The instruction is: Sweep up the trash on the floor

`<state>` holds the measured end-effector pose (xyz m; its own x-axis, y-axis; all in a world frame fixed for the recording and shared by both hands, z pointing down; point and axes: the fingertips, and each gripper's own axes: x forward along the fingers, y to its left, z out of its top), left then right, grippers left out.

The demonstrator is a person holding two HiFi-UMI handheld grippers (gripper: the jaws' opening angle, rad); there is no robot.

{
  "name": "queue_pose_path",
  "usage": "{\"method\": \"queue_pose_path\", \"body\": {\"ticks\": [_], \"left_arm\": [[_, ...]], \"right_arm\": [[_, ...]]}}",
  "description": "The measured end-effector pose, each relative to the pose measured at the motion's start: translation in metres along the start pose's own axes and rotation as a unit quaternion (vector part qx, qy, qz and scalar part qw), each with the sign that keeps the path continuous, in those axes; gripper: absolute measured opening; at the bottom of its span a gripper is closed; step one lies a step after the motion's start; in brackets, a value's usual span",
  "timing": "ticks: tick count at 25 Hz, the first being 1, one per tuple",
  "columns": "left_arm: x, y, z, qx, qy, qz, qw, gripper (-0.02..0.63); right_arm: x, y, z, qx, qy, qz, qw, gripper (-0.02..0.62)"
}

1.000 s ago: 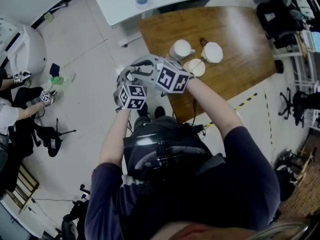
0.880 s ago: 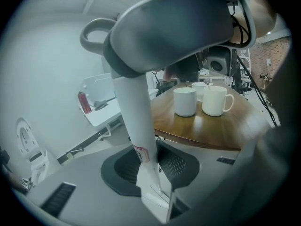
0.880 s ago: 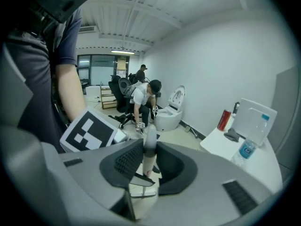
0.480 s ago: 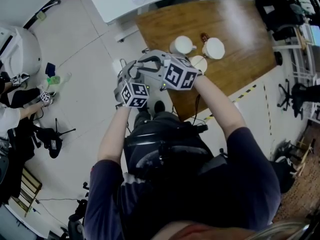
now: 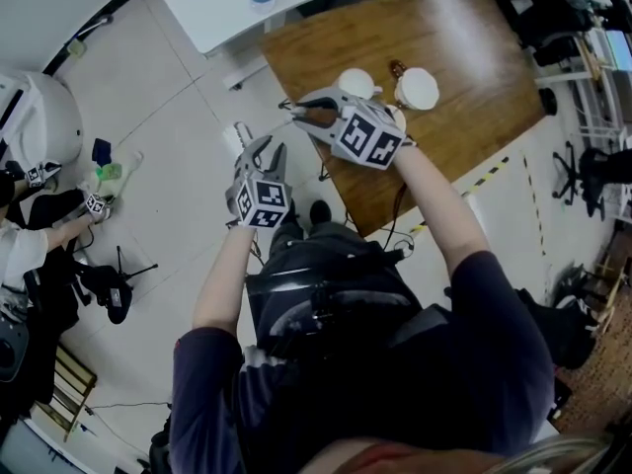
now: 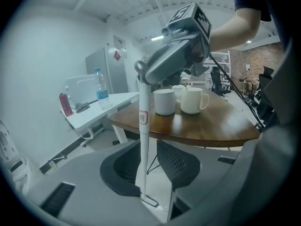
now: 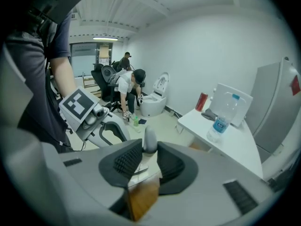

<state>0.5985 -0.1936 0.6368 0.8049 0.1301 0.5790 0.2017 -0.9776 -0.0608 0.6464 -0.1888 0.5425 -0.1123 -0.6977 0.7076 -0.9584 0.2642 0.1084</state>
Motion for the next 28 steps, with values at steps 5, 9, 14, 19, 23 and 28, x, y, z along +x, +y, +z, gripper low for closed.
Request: {"method": "queue_pose_path", "body": {"ticks": [5, 9, 14, 19, 23, 28], "left_arm": [[0.007, 0.001, 0.009, -0.007, -0.010, -0.007, 0.9999, 0.103], [0.020, 0.005, 0.018, 0.004, -0.010, -0.019, 0.9998, 0.103], [0.019, 0.006, 0.036, -0.004, -0.025, -0.029, 0.9992, 0.101], [0.014, 0.007, 0.031, -0.005, -0.016, -0.031, 0.9994, 0.101], [0.017, 0.005, 0.029, -0.009, -0.011, -0.036, 0.9992, 0.101], [0.023, 0.013, 0.031, 0.003, -0.008, -0.037, 0.9993, 0.101]], "right_arm": [[-0.005, -0.005, -0.012, 0.007, 0.015, -0.031, 0.999, 0.127], [-0.006, -0.011, -0.024, 0.025, 0.030, -0.062, 0.997, 0.131], [-0.015, -0.023, -0.042, 0.033, 0.054, -0.098, 0.993, 0.146], [-0.017, -0.023, -0.044, 0.029, 0.050, -0.124, 0.991, 0.170], [-0.024, -0.021, -0.053, 0.050, 0.043, -0.127, 0.990, 0.201], [-0.038, -0.013, -0.050, 0.061, 0.026, -0.131, 0.989, 0.201]]}}
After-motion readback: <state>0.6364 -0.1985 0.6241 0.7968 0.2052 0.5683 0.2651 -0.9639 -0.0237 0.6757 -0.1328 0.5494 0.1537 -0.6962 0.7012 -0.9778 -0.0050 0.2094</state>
